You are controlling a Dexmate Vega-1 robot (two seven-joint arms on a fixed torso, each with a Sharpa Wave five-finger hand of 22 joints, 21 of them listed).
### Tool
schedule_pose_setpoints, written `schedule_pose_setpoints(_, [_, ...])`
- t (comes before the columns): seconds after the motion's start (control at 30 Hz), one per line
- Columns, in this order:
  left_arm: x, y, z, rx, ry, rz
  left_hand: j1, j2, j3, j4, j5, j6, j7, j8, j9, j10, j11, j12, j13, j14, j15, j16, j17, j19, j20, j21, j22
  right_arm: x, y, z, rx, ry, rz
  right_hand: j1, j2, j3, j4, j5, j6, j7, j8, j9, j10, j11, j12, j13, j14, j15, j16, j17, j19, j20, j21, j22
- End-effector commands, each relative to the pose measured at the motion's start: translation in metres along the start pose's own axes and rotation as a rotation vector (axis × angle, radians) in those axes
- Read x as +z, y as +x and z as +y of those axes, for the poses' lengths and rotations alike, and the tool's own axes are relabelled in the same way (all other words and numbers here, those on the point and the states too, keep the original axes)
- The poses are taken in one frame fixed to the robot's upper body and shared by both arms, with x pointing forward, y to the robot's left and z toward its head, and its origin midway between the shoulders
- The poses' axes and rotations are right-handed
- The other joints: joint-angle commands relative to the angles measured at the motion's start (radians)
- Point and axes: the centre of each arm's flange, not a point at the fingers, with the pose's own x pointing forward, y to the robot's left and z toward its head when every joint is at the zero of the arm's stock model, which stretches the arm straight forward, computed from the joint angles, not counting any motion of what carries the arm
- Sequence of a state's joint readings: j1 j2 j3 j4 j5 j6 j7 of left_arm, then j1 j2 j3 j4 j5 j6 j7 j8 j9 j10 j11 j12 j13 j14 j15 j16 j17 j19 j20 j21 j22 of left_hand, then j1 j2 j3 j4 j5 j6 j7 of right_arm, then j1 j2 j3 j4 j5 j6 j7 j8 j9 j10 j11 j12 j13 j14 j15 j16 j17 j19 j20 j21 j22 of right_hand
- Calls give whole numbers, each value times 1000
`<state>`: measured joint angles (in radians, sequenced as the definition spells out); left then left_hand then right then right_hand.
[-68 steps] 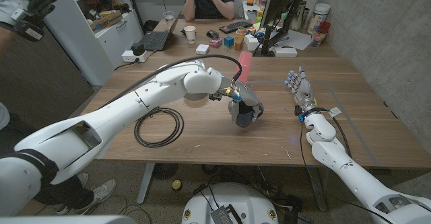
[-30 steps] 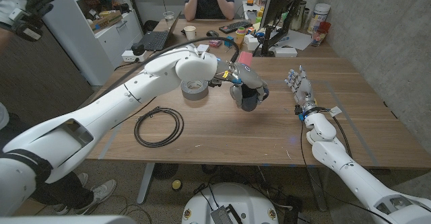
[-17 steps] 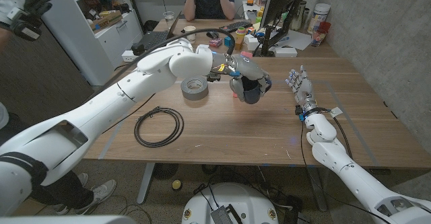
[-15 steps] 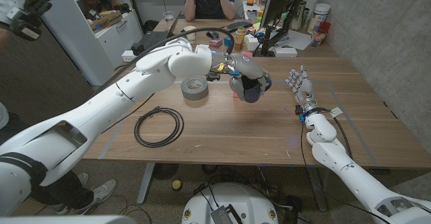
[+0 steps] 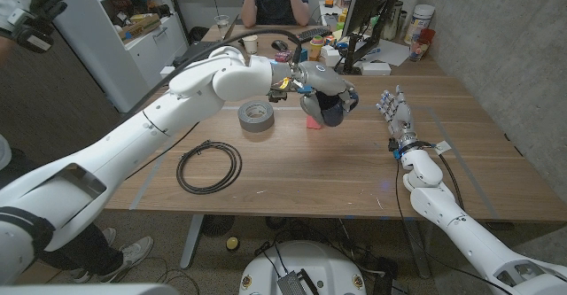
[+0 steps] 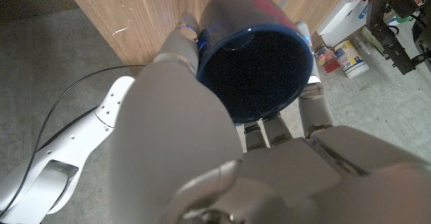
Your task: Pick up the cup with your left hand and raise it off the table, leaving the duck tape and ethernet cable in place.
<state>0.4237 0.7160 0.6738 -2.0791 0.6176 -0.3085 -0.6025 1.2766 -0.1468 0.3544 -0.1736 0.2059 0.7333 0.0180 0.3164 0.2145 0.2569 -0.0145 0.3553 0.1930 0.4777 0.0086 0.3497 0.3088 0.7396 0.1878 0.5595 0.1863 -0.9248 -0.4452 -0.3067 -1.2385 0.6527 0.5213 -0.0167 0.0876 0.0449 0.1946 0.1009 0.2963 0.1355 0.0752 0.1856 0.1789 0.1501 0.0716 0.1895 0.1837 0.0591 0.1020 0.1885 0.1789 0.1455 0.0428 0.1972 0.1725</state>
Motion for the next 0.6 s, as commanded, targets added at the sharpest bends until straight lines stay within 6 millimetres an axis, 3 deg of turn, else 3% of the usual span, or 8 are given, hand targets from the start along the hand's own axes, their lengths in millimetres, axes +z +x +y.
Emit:
schedule_pose_setpoints(0.03, [-1,-14,13,84,4,27,202,253,31,16,4,19,23,0,-1,15,1,3,4,69,-187,-2,3,269,-378,11,-1,2,0,2,3,-2,-4,7,1,-1,-5,8,2,9,4,3,5,3,2,4,-3,5,2,2,-6,-4,-3,3])
schedule_pose_setpoints(0.6, [-1,-26,19,144,5,38,198,268,41,18,6,41,33,-6,1,29,-2,2,4,80,-187,-8,2,268,-373,20,-1,3,0,2,0,-3,-9,8,2,-2,-6,9,3,11,5,3,5,6,2,4,-3,6,2,3,-7,-4,-2,3])
